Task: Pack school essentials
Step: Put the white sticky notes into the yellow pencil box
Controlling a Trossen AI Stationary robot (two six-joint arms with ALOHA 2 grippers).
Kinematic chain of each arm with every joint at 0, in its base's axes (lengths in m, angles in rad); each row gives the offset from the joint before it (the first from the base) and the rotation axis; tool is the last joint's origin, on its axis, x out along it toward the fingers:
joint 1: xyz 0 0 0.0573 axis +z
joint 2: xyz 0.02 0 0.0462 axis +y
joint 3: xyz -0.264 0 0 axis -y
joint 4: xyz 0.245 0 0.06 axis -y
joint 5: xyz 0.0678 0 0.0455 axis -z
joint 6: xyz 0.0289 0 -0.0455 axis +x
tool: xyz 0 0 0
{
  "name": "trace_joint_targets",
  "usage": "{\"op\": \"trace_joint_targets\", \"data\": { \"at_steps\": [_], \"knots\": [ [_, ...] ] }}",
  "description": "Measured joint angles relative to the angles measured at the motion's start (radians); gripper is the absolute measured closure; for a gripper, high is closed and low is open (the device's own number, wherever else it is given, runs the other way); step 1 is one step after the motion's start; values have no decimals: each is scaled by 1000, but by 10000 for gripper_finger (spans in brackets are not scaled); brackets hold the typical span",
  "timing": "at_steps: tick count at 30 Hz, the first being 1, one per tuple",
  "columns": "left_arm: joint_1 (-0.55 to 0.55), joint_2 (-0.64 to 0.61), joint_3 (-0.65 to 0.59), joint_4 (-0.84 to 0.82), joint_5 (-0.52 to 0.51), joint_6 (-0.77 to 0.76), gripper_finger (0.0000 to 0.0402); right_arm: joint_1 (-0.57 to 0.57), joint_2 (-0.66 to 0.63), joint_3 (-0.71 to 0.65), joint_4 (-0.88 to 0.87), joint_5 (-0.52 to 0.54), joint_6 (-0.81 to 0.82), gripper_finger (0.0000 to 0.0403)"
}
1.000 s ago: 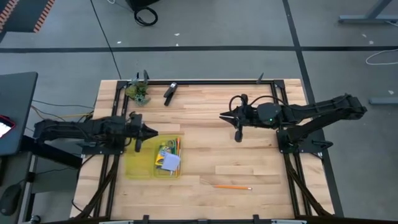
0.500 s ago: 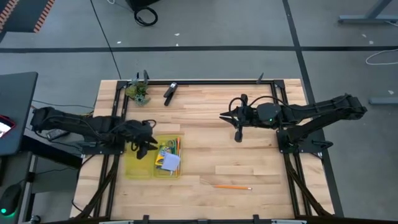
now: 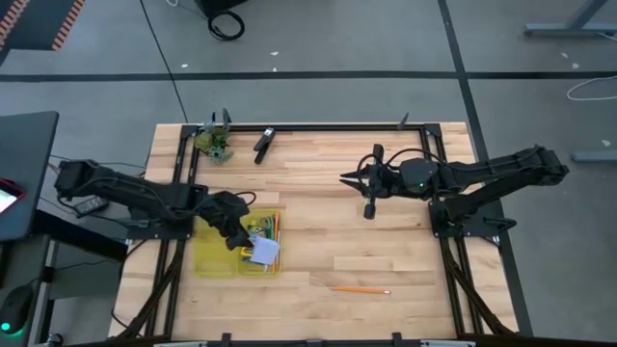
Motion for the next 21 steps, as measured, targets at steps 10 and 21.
{"op": "trace_joint_targets", "data": {
  "at_steps": [10,21],
  "knots": [
    [0,120,14,56,-16,-97,153,0,0,0,0,0,-11,348],
    [0,241,145,-104,-38,-46,186,0,0,0,0,0,-11,348]
  ]
}}
